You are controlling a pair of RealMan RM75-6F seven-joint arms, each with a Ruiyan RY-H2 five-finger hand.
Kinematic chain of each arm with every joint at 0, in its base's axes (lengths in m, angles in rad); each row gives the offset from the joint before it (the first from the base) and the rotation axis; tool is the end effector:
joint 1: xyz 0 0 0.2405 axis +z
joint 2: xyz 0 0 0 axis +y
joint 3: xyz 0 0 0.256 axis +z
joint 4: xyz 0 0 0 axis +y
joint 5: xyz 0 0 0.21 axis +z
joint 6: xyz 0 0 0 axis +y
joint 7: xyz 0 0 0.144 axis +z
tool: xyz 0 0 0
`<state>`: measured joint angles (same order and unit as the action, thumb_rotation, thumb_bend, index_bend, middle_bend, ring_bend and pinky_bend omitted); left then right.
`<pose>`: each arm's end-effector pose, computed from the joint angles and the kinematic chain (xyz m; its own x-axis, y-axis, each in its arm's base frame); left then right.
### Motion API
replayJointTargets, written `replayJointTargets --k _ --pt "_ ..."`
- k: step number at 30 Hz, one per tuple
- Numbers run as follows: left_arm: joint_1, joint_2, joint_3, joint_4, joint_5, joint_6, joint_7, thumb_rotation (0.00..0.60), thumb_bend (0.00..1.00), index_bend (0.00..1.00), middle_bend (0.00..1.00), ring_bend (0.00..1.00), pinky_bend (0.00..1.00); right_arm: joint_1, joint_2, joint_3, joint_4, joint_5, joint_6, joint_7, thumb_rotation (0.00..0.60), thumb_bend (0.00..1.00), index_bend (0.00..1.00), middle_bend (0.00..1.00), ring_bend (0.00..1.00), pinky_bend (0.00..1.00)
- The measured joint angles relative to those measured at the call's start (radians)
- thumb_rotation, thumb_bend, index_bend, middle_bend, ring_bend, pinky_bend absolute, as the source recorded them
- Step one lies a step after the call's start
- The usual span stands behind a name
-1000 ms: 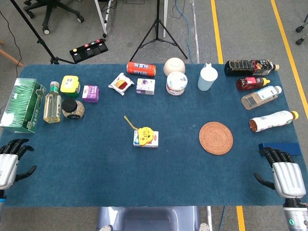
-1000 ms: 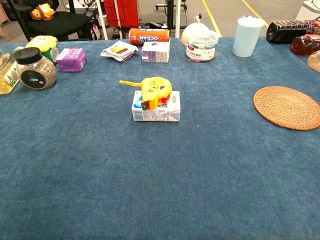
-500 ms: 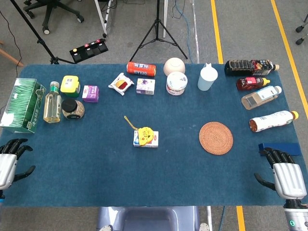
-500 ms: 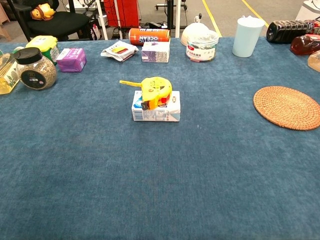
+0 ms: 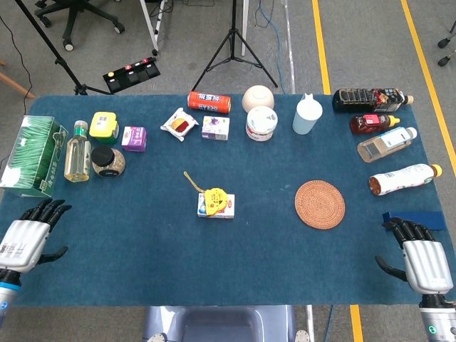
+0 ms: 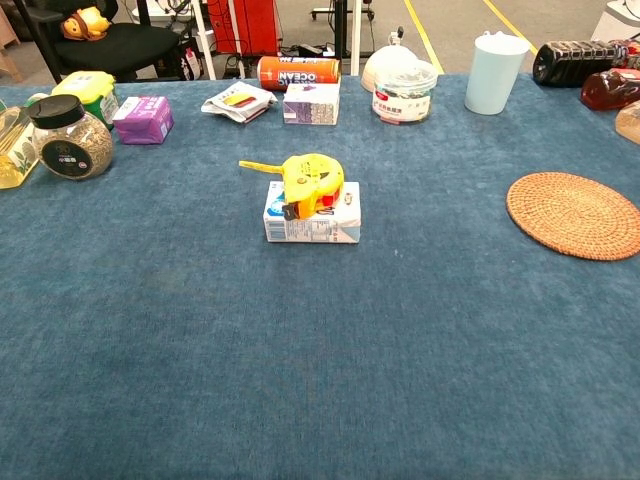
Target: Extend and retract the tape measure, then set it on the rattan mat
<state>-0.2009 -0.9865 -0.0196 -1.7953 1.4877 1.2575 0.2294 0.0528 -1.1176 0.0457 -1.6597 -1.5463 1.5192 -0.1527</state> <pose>-0.2777 0.2009 0.1499 0.5676 0.1899 0.8011 0.8230 -0.1565 -0.5460 -0.2994 -0.1696 0.1568 0.4930 0.0169 0.8699 -0.8694 -0.0267 0.4933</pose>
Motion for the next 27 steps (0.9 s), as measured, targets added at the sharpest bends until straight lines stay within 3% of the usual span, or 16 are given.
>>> replayJointTargets --k 10,27 --pt "-0.158 0.046 -0.024 -0.094 -0.087 -0.233 0.079 0.600 0.17 0.07 0.05 0.00 0.18 -0.004 0.011 0.000 -0.010 0.004 0.001 0.006 0.523 0.25 0.27 0.25 0.24 0.24" --pt "-0.406 0.004 -0.089 -0.126 -0.258 -0.495 0.184 0.600 0.17 0.06 0.05 0.00 0.18 0.012 -0.005 0.002 0.004 0.003 -0.022 0.023 0.525 0.25 0.26 0.25 0.24 0.24"
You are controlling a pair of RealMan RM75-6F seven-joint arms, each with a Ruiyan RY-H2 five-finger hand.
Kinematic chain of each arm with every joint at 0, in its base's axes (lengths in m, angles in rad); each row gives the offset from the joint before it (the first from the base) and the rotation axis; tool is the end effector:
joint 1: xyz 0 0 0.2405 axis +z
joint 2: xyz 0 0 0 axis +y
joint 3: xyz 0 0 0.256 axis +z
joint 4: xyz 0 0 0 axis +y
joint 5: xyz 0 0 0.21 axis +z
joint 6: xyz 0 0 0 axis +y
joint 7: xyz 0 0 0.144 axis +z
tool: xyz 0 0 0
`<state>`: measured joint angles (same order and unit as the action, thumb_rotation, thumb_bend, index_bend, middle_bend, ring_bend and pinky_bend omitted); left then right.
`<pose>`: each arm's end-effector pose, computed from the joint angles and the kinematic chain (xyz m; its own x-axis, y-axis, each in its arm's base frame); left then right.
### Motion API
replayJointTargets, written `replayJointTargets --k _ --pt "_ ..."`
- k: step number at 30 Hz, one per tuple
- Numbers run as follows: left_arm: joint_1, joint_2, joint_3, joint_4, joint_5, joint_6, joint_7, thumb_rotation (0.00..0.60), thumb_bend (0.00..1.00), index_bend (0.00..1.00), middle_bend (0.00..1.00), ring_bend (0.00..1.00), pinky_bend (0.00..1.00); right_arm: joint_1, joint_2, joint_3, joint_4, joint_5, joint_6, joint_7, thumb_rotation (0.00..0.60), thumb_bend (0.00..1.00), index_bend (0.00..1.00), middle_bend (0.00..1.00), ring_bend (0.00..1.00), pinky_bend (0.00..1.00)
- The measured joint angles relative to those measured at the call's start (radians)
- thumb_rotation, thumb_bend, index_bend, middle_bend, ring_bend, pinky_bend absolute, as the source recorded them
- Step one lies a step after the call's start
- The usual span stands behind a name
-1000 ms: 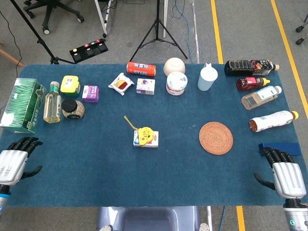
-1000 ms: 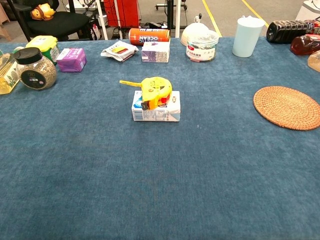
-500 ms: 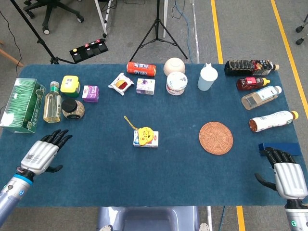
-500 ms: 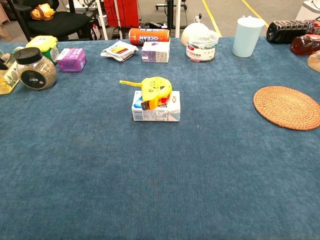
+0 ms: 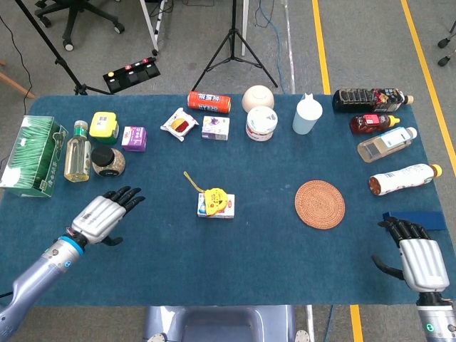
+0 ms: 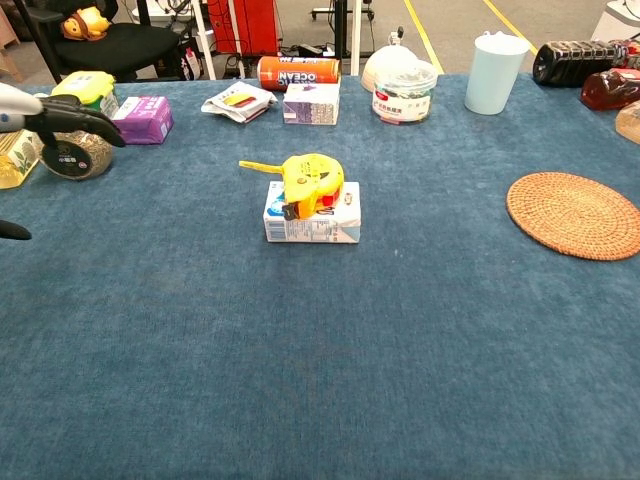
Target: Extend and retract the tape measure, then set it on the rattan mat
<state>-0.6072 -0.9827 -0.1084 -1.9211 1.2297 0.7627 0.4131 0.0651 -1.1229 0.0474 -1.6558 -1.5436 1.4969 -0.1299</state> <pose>-0.1847 0.2822 0.0950 0.6733 0.3647 0.6431 0.7285 -0.4755 -0.4931 -0.2990 -0.1736 0.1528 0.4722 0.0013 0.8815 -0.8808 -0.0379 0.4719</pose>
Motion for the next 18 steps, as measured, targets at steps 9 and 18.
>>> replayJointTargets --k 9,18 --pt "-0.137 -0.077 -0.008 0.015 -0.161 -0.073 0.099 0.600 0.17 0.06 0.05 0.00 0.18 -0.002 -0.005 -0.001 0.013 0.002 0.002 0.018 0.522 0.25 0.26 0.25 0.24 0.24" --pt "-0.283 -0.196 0.005 0.078 -0.359 -0.083 0.183 0.600 0.17 0.06 0.05 0.00 0.19 0.005 -0.006 0.003 0.032 0.011 -0.011 0.041 0.523 0.25 0.26 0.25 0.24 0.24"
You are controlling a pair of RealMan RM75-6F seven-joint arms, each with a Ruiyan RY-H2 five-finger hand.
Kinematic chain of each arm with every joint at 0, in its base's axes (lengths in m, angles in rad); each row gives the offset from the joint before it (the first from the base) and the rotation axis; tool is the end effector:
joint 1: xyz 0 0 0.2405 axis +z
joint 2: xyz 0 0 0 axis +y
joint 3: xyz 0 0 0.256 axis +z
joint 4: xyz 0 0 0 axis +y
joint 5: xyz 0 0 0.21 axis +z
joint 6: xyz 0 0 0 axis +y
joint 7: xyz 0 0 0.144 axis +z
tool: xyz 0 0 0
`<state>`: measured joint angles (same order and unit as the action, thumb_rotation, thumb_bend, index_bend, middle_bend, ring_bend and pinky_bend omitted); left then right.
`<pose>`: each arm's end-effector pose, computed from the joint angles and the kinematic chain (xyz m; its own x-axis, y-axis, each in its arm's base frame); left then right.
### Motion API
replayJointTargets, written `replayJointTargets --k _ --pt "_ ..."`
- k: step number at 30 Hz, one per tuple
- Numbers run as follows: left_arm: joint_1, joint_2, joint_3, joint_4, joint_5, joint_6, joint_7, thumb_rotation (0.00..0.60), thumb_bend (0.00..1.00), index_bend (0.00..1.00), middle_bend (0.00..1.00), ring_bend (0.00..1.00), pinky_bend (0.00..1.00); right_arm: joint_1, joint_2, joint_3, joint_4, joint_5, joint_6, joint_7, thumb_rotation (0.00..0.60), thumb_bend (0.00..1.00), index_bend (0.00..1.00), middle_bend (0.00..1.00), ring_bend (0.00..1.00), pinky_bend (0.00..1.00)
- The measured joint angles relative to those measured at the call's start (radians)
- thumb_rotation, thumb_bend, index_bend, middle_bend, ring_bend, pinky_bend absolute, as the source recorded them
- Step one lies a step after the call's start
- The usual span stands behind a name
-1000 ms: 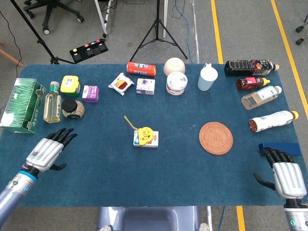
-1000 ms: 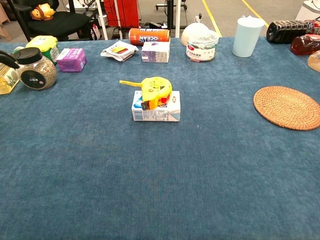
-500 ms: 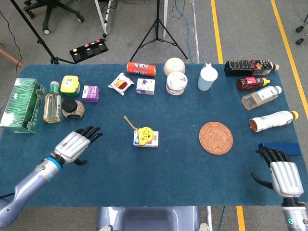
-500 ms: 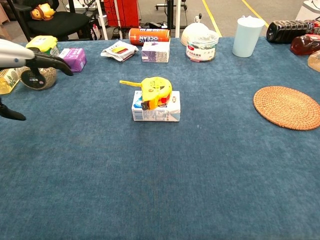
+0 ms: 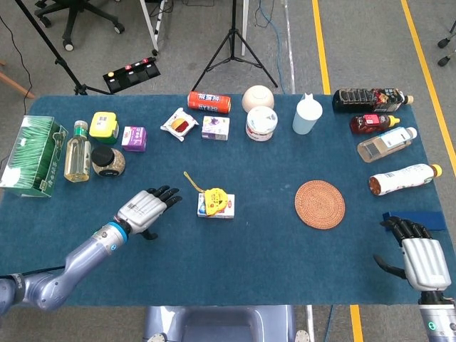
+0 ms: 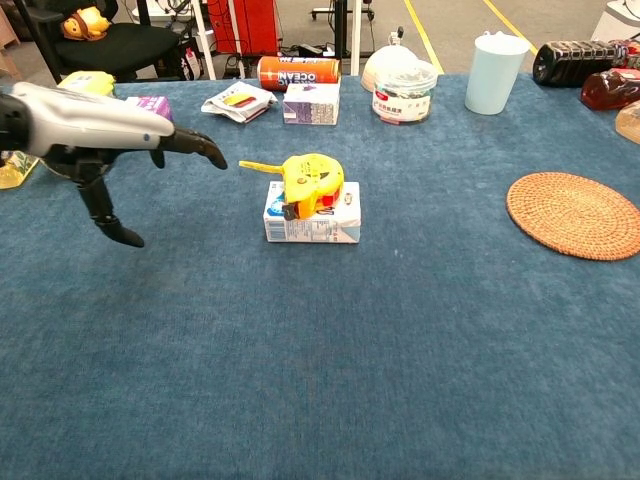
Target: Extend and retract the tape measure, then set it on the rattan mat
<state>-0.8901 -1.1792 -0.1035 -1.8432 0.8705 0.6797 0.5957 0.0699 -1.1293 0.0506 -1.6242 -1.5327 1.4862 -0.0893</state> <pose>-0.1277 0.3205 0.0336 0.6878 0.4173 0.5940 0.7119 -0.5479 -0.4393 -0.3058 -0.1762 0.1531 0.4579 -0.0051 0.8890 -0.8887 -0.0300 0.4576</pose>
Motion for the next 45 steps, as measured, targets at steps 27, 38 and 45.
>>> replayJointTargets --k 27,38,45 --pt "-0.209 -0.167 0.044 0.117 -0.193 0.054 0.033 0.600 0.17 0.06 0.05 0.00 0.19 -0.011 0.007 0.000 0.013 0.025 0.001 0.021 0.522 0.25 0.26 0.25 0.24 0.24" --pt "-0.263 -0.205 0.051 0.149 -0.224 0.072 0.027 0.600 0.17 0.06 0.05 0.00 0.19 -0.019 0.009 -0.002 0.015 0.030 0.008 0.023 0.523 0.25 0.26 0.25 0.24 0.25" --pt "-0.294 -0.227 0.052 0.167 -0.240 0.073 0.026 0.600 0.17 0.06 0.05 0.00 0.19 -0.025 0.014 -0.002 0.012 0.031 0.015 0.024 0.525 0.25 0.26 0.25 0.24 0.25"
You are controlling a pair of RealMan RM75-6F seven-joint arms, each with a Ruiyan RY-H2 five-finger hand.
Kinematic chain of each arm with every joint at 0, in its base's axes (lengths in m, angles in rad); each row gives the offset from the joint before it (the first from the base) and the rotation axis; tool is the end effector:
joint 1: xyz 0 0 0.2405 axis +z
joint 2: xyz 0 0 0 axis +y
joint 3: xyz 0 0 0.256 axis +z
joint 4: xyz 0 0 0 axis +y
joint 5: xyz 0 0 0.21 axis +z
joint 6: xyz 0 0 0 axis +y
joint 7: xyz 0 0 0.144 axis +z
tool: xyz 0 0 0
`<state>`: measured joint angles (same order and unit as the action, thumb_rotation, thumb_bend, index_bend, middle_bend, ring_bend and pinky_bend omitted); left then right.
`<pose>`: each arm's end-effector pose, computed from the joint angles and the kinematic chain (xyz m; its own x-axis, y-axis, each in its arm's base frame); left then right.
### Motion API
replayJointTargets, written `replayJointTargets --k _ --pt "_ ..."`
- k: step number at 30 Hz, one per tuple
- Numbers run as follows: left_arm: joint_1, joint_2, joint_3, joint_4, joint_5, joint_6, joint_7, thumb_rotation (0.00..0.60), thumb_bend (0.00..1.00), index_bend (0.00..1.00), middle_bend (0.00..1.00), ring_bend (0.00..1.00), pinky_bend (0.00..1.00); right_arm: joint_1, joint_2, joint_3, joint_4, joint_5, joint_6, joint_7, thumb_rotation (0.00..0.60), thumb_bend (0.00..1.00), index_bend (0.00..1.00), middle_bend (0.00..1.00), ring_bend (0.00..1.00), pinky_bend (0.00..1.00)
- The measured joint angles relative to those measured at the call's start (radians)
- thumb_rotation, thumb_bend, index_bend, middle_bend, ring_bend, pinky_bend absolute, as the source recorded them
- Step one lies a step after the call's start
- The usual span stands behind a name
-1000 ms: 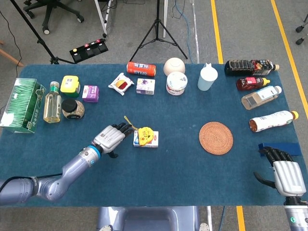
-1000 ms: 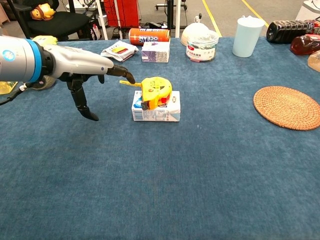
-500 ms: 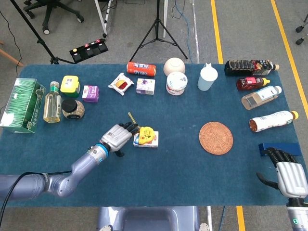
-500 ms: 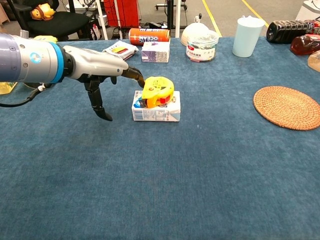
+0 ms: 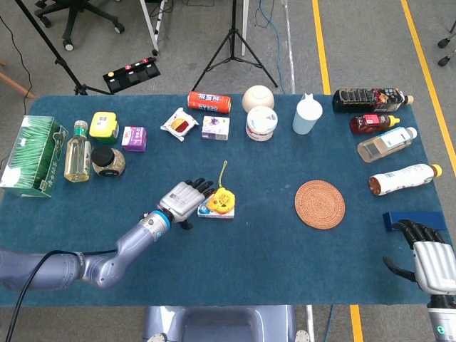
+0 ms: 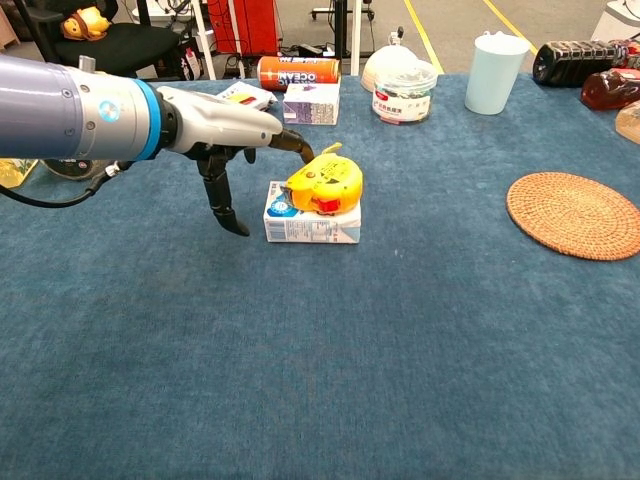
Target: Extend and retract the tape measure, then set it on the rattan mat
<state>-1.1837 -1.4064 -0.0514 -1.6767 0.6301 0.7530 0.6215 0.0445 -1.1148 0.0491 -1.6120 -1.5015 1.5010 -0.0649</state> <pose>-0.0631 0.3521 -0.0241 0.6962 0.3882 0.6038 0.6931 -0.5826 -0.4245 -0.3172 -0.1682 0.1624 0.4577 -0.0045 0.8891 -0.8887 0.0262 0.4577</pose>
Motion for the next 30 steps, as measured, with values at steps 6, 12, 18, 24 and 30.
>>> replayJointTargets --k 6,12,18,24,30 --pt "-0.025 -0.019 0.006 0.019 -0.018 -0.004 0.001 0.600 0.17 0.06 0.05 0.00 0.19 -0.005 0.001 0.000 0.002 0.003 0.004 0.004 0.525 0.25 0.26 0.25 0.24 0.25" --pt "-0.049 -0.032 0.009 0.036 -0.027 -0.009 0.001 0.600 0.17 0.06 0.05 0.00 0.19 -0.009 -0.002 0.000 0.005 0.006 0.006 0.005 0.523 0.25 0.26 0.25 0.24 0.25" --pt "-0.066 -0.037 0.007 0.036 -0.026 -0.009 -0.008 0.600 0.17 0.06 0.05 0.00 0.19 -0.010 -0.001 0.001 0.001 0.005 0.009 0.002 0.527 0.25 0.26 0.25 0.24 0.25" --pt "-0.077 -0.046 0.011 0.036 -0.024 -0.010 -0.017 0.600 0.17 0.06 0.05 0.00 0.19 -0.013 -0.003 0.001 0.000 0.004 0.011 0.003 0.527 0.25 0.26 0.25 0.24 0.25" --pt "-0.084 -0.045 0.013 0.037 -0.019 0.001 -0.021 0.600 0.17 0.06 0.05 0.00 0.19 -0.014 -0.005 0.001 0.004 0.004 0.011 0.007 0.522 0.25 0.26 0.25 0.24 0.25"
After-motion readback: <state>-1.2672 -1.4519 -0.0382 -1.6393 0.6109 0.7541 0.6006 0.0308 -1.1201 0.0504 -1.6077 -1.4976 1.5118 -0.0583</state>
